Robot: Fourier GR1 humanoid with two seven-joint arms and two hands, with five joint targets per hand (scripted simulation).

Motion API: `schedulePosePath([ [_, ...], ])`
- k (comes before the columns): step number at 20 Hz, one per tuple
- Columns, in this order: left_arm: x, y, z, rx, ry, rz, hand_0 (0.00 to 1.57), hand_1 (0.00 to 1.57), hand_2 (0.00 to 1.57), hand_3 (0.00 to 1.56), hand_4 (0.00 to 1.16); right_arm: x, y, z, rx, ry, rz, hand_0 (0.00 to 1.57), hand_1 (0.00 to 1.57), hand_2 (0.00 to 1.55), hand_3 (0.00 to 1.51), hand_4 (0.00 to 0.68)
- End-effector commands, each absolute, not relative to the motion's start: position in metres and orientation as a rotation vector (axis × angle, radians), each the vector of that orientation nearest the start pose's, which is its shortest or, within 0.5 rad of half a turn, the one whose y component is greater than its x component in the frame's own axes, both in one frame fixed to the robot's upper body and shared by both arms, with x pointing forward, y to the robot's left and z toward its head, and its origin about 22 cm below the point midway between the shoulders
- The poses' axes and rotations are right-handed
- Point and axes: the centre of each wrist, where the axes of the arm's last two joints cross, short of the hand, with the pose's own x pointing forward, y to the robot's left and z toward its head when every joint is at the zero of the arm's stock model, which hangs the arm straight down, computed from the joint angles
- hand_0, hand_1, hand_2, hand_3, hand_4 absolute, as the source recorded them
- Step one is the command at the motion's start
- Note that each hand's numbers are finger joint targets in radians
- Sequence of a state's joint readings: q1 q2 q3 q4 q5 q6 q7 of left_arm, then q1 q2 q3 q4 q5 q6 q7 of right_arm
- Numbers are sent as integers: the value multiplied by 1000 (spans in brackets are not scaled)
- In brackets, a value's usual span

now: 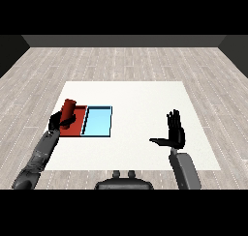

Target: Pick the red can and put it in the red box

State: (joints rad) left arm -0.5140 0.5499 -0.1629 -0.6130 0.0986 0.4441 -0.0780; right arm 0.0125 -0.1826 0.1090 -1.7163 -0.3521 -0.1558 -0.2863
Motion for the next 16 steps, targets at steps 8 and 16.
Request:
schedulePosePath([
  [8, 311, 404, -61, 789, -947, -220, 879, 879, 925, 776, 517, 259, -229, 11, 70, -1933, -159, 0, 0, 0, 0, 0],
  [16, 329, 405, -44, 770, -997, -133, 0, 0, 0, 0, 0, 265, -246, 19, 109, -1940, -175, 0, 0, 0, 0, 0],
])
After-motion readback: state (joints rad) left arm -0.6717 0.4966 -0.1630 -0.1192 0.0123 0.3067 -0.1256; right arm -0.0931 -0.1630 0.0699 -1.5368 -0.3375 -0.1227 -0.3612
